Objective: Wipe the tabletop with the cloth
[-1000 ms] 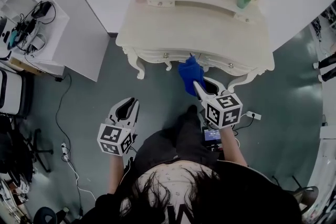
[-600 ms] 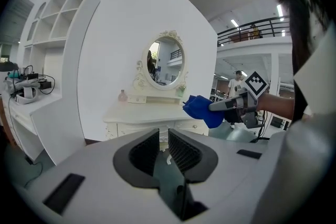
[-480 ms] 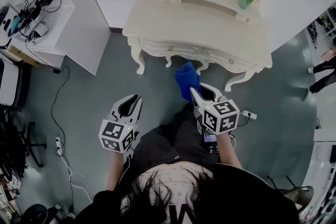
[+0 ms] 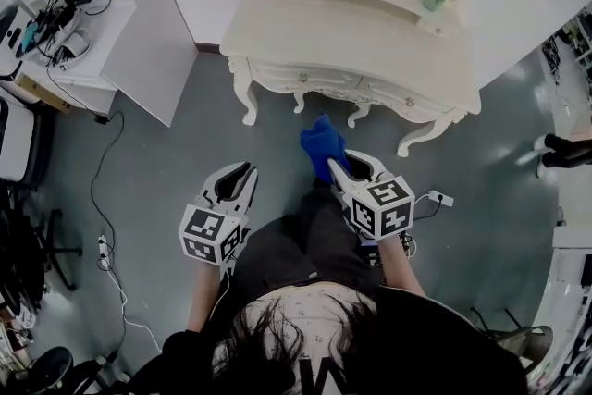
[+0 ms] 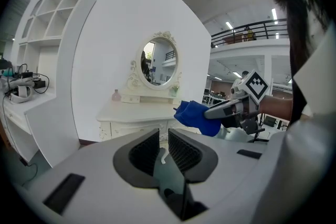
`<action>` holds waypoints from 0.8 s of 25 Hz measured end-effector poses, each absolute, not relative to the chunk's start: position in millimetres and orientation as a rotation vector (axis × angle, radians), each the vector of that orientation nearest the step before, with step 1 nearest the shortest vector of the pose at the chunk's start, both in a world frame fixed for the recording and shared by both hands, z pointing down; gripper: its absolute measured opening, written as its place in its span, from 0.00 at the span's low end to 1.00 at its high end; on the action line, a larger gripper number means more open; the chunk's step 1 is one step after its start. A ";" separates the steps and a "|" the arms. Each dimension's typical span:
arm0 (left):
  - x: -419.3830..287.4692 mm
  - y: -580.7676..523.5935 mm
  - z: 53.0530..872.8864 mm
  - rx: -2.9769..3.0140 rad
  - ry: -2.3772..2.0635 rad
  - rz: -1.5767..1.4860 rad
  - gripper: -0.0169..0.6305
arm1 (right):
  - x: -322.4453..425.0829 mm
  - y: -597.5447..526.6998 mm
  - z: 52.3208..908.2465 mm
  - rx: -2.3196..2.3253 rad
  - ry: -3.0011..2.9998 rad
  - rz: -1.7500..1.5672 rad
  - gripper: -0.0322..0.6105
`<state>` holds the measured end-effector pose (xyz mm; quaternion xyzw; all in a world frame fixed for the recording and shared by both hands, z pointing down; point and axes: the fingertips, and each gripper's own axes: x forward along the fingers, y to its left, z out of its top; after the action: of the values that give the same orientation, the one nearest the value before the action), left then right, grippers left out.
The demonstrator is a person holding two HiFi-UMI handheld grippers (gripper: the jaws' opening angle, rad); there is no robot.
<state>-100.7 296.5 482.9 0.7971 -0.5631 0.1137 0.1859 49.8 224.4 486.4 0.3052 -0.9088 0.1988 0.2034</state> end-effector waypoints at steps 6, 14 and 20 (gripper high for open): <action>-98.2 301.0 482.7 2.244 -1.594 0.315 0.08 | 46.0 230.1 487.3 0.826 -2.543 0.554 0.19; -102.5 310.2 482.1 2.227 -1.610 0.310 0.08 | 33.3 231.2 487.2 0.782 -2.549 0.539 0.19; -123.0 302.8 476.0 2.199 -1.681 0.282 0.08 | 25.9 214.9 480.5 0.776 -2.556 0.478 0.19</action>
<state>-123.0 302.8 476.0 0.7776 -0.5945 0.0997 0.1787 25.9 214.9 480.5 0.2795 -0.9204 0.1720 0.2124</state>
